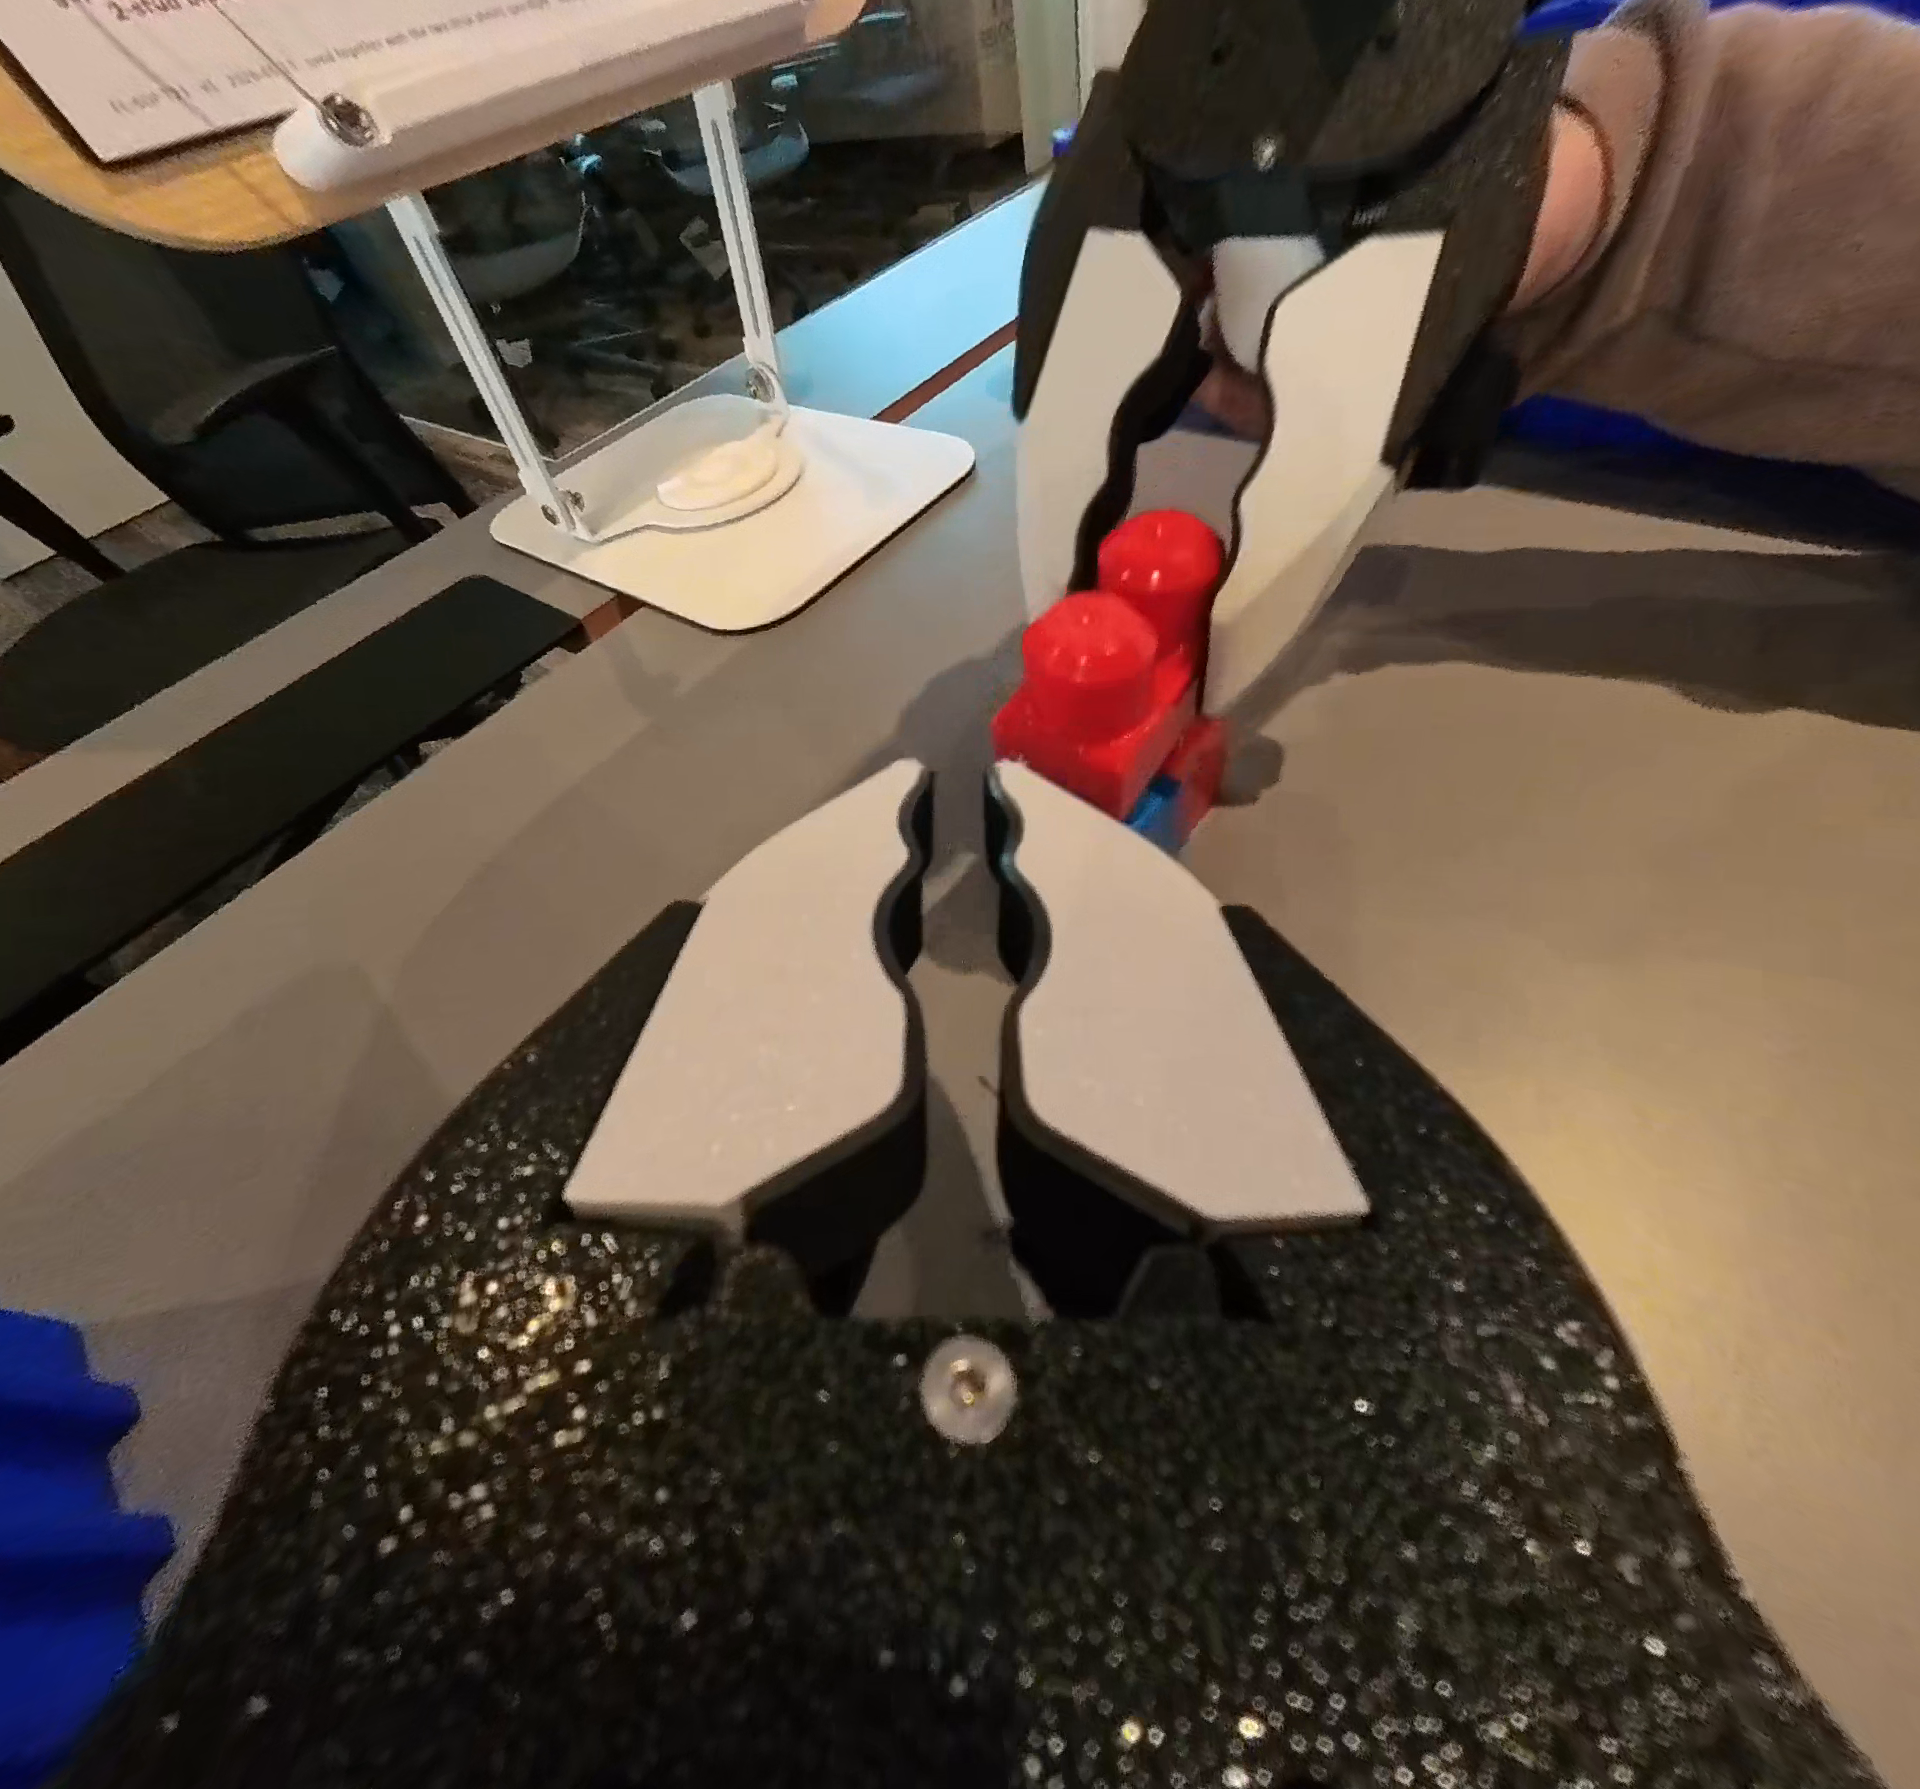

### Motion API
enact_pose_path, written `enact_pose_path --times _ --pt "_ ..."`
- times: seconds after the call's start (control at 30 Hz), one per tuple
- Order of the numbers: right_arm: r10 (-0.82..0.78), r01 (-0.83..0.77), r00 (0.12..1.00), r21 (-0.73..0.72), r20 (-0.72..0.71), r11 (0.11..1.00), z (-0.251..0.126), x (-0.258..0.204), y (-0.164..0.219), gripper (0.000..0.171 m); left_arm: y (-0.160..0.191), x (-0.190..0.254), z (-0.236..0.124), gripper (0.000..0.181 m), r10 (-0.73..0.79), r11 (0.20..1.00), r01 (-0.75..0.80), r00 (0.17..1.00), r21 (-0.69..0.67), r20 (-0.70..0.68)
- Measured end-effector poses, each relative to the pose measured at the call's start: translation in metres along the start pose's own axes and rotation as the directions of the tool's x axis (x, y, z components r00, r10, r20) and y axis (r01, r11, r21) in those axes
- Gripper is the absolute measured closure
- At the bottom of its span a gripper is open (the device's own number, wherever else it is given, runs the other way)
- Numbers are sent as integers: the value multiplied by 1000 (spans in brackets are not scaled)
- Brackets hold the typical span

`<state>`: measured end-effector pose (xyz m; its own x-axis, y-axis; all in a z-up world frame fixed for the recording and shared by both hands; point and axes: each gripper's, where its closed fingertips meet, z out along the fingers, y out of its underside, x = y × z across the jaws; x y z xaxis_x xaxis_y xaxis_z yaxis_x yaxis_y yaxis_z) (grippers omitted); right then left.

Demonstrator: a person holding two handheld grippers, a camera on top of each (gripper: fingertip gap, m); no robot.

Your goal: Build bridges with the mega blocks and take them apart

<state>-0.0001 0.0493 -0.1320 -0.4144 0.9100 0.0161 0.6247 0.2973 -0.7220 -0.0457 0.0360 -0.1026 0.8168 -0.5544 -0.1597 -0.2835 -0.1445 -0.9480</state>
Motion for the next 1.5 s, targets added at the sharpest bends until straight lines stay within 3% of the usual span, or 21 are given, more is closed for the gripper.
enact_pose_path --times 0.17,0.33,0.57,0.7,0.97,1.5 --pt "-1 1 1000 18 -29 1000 0 1 -2 136 -11 12 5 152 44 999 -42 997 29 -70" --pt "42 -30 995 130 -92 991 -15 1 -10 125 -15 26 14 132 96 995 -91 976 31 -193" --pt "34 -8 984 147 -175 989 -11 3 -6 140 -7 28 30 142 116 993 -119 945 9 -307" --pt "131 -106 983 181 -129 978 -11 6 -6 141 -4 23 37 153 143 987 -158 942 -25 -305" --pt "248 -232 966 187 -68 955 -8 3 -2 141 -1 24 38 153 -42 997 9 887 -75 -460" --pt "148 -130 981 144 -128 981 -6 2 0 141 3 25 37 153 28 1000 -28 901 7 -434"
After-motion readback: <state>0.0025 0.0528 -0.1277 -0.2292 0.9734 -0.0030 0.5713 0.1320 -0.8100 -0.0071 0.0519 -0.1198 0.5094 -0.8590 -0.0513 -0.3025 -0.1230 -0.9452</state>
